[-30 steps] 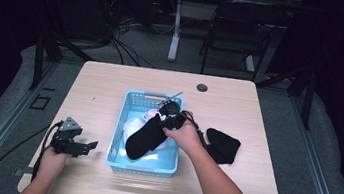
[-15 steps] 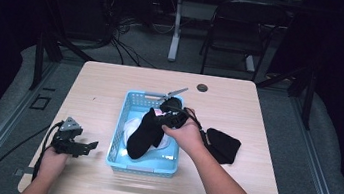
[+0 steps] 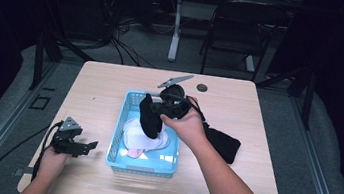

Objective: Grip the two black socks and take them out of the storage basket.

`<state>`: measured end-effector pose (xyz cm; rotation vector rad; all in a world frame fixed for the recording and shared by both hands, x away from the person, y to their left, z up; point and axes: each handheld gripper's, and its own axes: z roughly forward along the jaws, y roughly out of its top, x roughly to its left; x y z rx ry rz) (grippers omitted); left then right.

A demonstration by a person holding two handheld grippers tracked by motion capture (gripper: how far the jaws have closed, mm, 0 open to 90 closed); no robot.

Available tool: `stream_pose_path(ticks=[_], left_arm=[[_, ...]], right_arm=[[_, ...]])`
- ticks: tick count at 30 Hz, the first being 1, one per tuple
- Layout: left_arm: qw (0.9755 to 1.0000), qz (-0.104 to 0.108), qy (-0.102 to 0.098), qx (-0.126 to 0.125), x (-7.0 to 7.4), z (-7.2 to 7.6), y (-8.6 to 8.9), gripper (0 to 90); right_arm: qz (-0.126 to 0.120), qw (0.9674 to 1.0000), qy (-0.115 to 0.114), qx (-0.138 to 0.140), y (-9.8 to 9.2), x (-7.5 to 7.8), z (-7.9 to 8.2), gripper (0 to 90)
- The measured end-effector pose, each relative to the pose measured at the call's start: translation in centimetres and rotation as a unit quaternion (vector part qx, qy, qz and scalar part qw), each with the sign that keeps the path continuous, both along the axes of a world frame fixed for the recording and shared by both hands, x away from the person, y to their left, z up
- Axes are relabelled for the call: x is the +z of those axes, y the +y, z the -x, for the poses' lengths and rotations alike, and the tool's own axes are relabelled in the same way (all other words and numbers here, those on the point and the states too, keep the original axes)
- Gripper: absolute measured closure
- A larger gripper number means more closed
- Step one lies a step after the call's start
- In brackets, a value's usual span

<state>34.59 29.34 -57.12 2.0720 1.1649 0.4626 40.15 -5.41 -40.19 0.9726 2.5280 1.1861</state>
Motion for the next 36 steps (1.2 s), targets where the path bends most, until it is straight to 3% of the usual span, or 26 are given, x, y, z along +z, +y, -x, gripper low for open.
stream_pose_path(ticks=[10,27,36], left_arm=[[1.0,0.001,0.0,0.0,0.0,0.0,0.0,15.6],[1.0,0.001,0.0,0.0,0.0,0.0,0.0,15.6],[1.0,0.001,-0.001,0.001,0.0,-0.1,0.0,15.6]], right_arm=[[0.0,1.0,-0.006,0.007,0.2,1.5,0.4,88.4],[-0.009,0.9998,-0.016,0.009,0.0,2.4,0.8,88.4],[-0.014,0.9995,-0.026,-0.002,-2.0,3.5,1.4,88.4]])
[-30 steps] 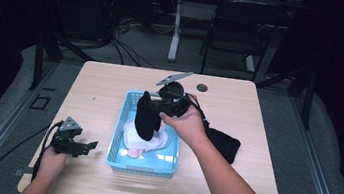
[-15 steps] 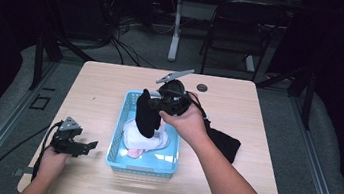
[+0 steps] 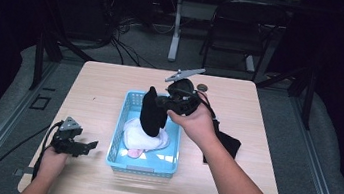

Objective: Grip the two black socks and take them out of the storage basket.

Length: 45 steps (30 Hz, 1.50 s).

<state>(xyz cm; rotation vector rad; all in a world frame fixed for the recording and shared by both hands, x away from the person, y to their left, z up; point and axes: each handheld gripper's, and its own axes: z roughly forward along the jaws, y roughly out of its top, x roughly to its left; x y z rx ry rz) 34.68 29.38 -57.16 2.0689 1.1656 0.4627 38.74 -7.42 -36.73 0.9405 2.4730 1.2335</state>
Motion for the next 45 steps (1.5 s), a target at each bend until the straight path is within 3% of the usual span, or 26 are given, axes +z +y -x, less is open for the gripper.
stream_pose_path(ticks=[7,14,25,35,41,42,43,44,45], left_arm=[[1.0,-0.002,0.001,0.0,0.0,0.0,0.0,15.6],[1.0,-0.004,0.003,-0.001,0.0,0.1,-0.1,15.6],[1.0,-0.005,0.003,0.002,0.0,0.2,0.1,15.6],[1.0,-0.006,0.004,0.002,-0.1,0.2,0.0,15.6],[1.0,-0.007,0.004,0.002,-0.1,0.2,0.0,15.6],[1.0,-0.007,0.004,0.001,-0.1,0.2,0.0,15.6],[1.0,-0.007,0.004,0.002,-0.1,0.2,0.0,15.6],[1.0,-0.007,0.005,0.002,-0.2,0.2,0.0,15.6],[1.0,-0.007,0.005,0.002,-0.2,0.2,0.0,15.6]], right_arm=[[-0.006,0.9997,-0.012,-0.021,-2.6,0.9,0.4,88.4],[-0.014,0.9983,-0.018,-0.053,-6.6,2.0,0.9,88.4],[-0.022,0.9953,-0.016,-0.093,-10.4,1.5,1.1,88.4],[-0.018,0.9908,-0.006,-0.134,-13.8,-0.6,1.6,88.4],[-0.02,0.9881,0.013,-0.152,-14.9,-3.3,2.1,88.4],[-0.025,0.9874,0.02,-0.155,-15.3,-4.3,2.1,88.4],[-0.025,0.9874,0.02,-0.155,-15.3,-4.3,2.1,88.4],[-0.024,0.9862,0.029,-0.161,-15.7,-5.4,2.2,88.4],[-0.024,0.9862,0.029,-0.161,-15.7,-5.4,2.2,88.4]])
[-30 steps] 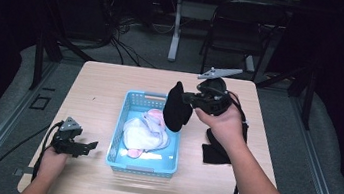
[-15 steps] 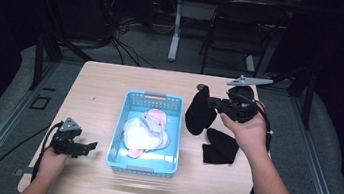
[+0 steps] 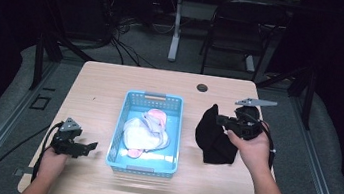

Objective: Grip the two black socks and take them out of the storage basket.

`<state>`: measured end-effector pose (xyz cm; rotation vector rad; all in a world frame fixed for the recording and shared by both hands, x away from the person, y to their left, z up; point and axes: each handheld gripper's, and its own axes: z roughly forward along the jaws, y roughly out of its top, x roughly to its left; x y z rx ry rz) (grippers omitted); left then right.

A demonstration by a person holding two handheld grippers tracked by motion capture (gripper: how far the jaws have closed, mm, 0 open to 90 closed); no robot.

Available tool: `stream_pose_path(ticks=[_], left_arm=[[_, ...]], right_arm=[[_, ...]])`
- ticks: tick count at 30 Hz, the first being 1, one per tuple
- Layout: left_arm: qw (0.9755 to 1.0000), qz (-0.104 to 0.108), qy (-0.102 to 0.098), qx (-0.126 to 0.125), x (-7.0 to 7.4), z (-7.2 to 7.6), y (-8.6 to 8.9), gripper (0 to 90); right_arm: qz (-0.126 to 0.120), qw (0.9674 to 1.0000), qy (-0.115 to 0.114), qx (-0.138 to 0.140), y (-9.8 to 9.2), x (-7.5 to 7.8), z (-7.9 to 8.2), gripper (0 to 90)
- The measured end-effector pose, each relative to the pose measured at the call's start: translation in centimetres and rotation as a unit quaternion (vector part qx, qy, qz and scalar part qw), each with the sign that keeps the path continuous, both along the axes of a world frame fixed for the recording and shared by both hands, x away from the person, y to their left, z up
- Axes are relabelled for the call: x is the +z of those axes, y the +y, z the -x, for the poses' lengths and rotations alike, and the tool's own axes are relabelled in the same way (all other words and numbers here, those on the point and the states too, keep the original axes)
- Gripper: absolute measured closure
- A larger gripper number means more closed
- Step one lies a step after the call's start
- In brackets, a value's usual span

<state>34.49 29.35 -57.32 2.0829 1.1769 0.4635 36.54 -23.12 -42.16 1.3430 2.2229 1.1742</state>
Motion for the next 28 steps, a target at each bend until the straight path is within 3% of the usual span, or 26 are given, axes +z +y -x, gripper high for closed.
stream_pose_path(ticks=[1,2,5,6,7,8,10,20,22,25,26,28], left_arm=[[1.0,0.0,0.001,0.0,0.0,0.0,0.0,15.6],[1.0,0.0,0.001,0.0,0.0,0.0,0.0,15.6],[1.0,-0.002,0.002,-0.002,0.0,0.0,0.0,15.6],[1.0,-0.002,0.002,-0.002,0.0,0.0,0.0,15.6],[1.0,-0.002,0.002,-0.002,0.0,0.0,0.0,15.6],[1.0,-0.002,0.002,-0.002,0.0,0.0,0.0,15.6],[1.0,-0.001,0.001,-0.001,-0.1,0.0,0.0,15.6],[1.0,-0.002,0.004,0.0,-0.2,-0.1,0.0,15.6],[1.0,-0.002,0.006,0.0,-0.2,-0.1,0.0,15.6],[1.0,-0.003,0.005,0.0,-0.2,-0.1,0.0,15.6],[1.0,-0.003,0.005,0.0,-0.2,-0.1,0.0,15.6],[1.0,-0.003,0.005,0.0,-0.1,-0.1,0.0,15.6]], right_arm=[[0.002,0.9999,0.01,-0.008,-0.3,-1.3,0.0,88.3],[0.002,0.9999,0.01,-0.008,-0.3,-1.3,0.0,88.3],[-0.001,0.9993,0.028,-0.024,-1.2,-3.7,-0.1,88.3],[-0.001,0.9993,0.028,-0.024,-1.2,-3.7,-0.1,88.3],[0.001,0.9988,0.034,-0.036,-1.6,-4.8,-0.2,88.3],[0.001,0.9988,0.034,-0.036,-1.6,-4.8,-0.2,88.3],[0.009,0.9975,0.042,-0.056,-2.5,-6.3,-0.3,88.3],[0.007,0.9931,0.052,-0.105,-4.9,-9.0,-0.5,85.9],[0.007,0.9925,0.051,-0.111,-5.4,-9.5,-0.2,82.3],[0.003,0.9915,0.045,-0.122,-5.9,-10.5,0.3,69.3],[0.003,0.9915,0.045,-0.122,-5.9,-10.5,0.3,69.3],[-0.019,0.9904,0.038,-0.131,-6.1,-10.9,0.8,59.6]])
